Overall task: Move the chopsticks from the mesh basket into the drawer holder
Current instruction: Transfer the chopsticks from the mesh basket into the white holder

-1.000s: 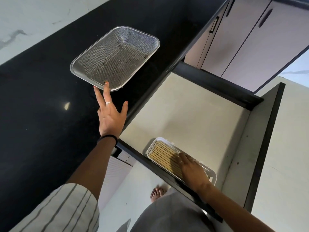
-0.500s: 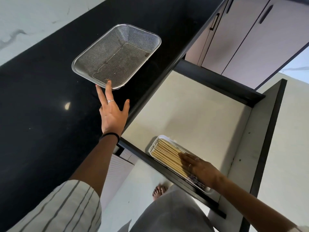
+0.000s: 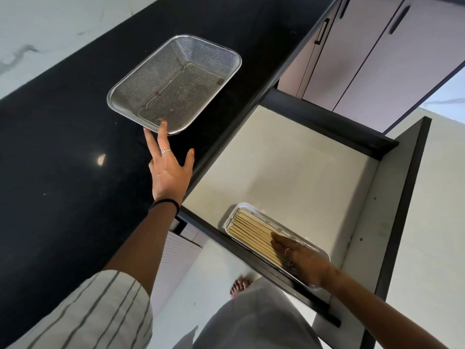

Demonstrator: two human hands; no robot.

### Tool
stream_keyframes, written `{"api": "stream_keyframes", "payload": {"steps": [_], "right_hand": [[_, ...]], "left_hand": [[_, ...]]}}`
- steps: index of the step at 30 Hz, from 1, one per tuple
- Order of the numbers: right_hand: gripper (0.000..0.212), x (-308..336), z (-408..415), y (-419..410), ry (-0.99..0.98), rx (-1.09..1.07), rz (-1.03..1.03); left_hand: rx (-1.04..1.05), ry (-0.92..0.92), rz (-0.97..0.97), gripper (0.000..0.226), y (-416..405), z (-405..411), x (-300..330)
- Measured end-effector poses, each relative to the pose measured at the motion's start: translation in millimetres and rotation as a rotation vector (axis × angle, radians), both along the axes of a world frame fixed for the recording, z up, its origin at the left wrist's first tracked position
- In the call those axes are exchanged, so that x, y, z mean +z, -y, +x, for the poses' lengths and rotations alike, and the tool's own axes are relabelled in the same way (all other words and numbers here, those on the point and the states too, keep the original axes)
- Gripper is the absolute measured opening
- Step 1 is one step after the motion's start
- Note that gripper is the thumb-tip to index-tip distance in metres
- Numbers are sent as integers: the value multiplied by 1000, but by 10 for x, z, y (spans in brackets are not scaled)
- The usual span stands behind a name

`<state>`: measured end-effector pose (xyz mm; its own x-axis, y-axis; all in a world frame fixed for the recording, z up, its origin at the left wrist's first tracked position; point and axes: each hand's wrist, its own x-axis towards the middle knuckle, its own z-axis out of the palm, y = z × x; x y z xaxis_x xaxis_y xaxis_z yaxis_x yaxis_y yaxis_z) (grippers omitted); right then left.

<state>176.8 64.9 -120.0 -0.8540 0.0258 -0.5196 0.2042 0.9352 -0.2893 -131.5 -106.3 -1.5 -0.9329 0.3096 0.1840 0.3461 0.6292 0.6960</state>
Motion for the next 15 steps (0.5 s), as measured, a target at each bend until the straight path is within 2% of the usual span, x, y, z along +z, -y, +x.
{"api": "stream_keyframes", "payload": {"steps": [4,6,11,13,15], "right_hand": [[70,54,19,2,-1,2,16],[69,107,26,21,-10,-69,31],[38,338,14,169,-39,-621,-160],[35,374,41,175,-41,-853,-228],[34,401,110,178,-26,-1136,-407]], "left_hand": [[-3,-2,6,78,1,4,-2],[0,0,5,78,-1,1,-3],[8,9,2,78,-2,-3,-12],[5,4,0,78,1,-10,-16],[6,3,1,78,4,-12,-16]]}}
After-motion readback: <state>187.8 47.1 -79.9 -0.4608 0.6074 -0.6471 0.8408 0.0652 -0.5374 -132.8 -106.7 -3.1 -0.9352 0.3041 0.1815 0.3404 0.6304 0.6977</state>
